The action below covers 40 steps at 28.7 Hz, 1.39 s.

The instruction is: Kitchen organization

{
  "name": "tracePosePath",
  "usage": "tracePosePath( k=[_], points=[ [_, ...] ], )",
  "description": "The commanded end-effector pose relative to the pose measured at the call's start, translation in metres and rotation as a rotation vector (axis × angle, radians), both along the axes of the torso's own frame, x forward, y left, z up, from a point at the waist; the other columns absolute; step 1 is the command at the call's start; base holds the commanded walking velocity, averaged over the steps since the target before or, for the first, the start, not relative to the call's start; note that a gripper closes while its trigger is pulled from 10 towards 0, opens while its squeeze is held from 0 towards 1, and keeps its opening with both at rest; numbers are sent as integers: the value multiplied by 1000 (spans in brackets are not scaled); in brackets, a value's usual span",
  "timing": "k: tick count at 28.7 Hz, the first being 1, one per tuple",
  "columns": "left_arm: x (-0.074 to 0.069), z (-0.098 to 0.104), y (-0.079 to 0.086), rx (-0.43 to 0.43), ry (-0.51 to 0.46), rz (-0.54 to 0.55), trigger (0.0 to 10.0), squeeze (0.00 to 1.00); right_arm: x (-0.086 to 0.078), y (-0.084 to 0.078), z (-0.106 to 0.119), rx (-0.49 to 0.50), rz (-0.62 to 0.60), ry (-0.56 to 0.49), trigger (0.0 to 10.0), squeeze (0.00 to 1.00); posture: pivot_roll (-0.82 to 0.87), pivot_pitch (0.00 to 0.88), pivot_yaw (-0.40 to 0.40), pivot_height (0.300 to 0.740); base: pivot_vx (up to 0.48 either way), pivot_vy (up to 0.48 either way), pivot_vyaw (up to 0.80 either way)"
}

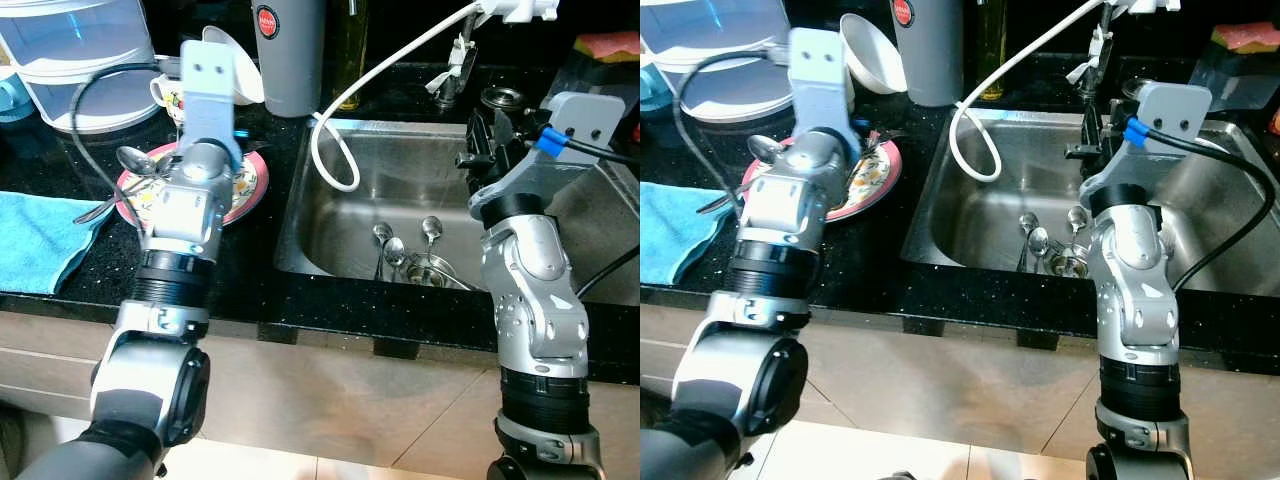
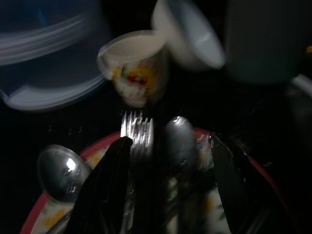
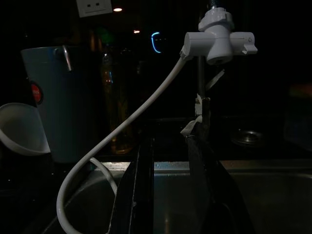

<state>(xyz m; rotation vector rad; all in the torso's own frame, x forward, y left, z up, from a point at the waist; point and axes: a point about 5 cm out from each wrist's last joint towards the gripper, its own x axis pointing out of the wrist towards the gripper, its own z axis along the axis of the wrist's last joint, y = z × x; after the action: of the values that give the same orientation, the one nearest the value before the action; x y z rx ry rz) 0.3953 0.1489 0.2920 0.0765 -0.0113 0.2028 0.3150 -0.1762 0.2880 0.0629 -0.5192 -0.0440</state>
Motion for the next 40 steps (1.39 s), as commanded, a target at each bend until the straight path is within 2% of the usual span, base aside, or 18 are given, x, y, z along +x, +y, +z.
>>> tracePosePath(
  k=[1,3,6,10,22,24,27,28,31,34,35,36,38,40],
  points=[
    [2,-6,7,-12,45,22,10000,0,-2,-1,1,-1,-5,-15,10000,0,42,112,71,740,0,0,0],
    [6,-13,11,-22,99,7,10000,0,-1,-1,1,-1,-3,-13,10000,0,40,106,68,740,0,0,0],
    [8,-16,17,-26,125,18,10000,0,-1,-1,0,-3,-2,-12,10000,0,38,104,69,740,0,0,0],
    [10,-17,23,-56,140,39,10000,0,-1,-1,0,-5,0,-11,10000,0,36,98,70,740,0,0,0],
    [14,-15,27,-146,146,69,9961,0,-1,1,1,-10,11,-16,10000,0,37,75,69,740,0,0,0],
    [14,-22,28,-184,184,77,9333,0,-1,1,1,-11,12,-16,10000,0,36,73,70,740,0,0,0],
    [13,-27,29,-205,207,85,9137,0,-1,1,1,-10,12,-17,10000,0,36,72,71,740,0,0,0],
    [14,-30,30,-218,218,91,8745,0,-1,1,1,-10,12,-18,10000,0,37,73,71,740,0,0,0],
    [14,-33,32,-230,230,100,8745,0,-1,1,1,-10,13,-18,10000,0,37,73,71,740,0,0,0],
    [15,-39,35,-301,254,97,8314,0,-1,1,1,-10,13,-18,10000,0,35,76,70,740,0,0,0],
    [16,-42,35,-336,266,88,7725,0,-1,1,1,-10,12,-17,10000,0,36,78,69,740,0,0,0],
    [16,-43,34,-372,275,70,5294,0,-1,1,1,-9,12,-17,10000,0,35,79,70,740,0,0,0],
    [17,-45,33,-402,284,53,4549,0,-1,1,1,-7,12,-17,10000,0,35,79,70,740,0,0,0],
    [17,-45,35,-409,283,60,2392,0,-1,1,1,-6,12,-16,10000,0,35,79,70,740,0,0,0]
  ],
)
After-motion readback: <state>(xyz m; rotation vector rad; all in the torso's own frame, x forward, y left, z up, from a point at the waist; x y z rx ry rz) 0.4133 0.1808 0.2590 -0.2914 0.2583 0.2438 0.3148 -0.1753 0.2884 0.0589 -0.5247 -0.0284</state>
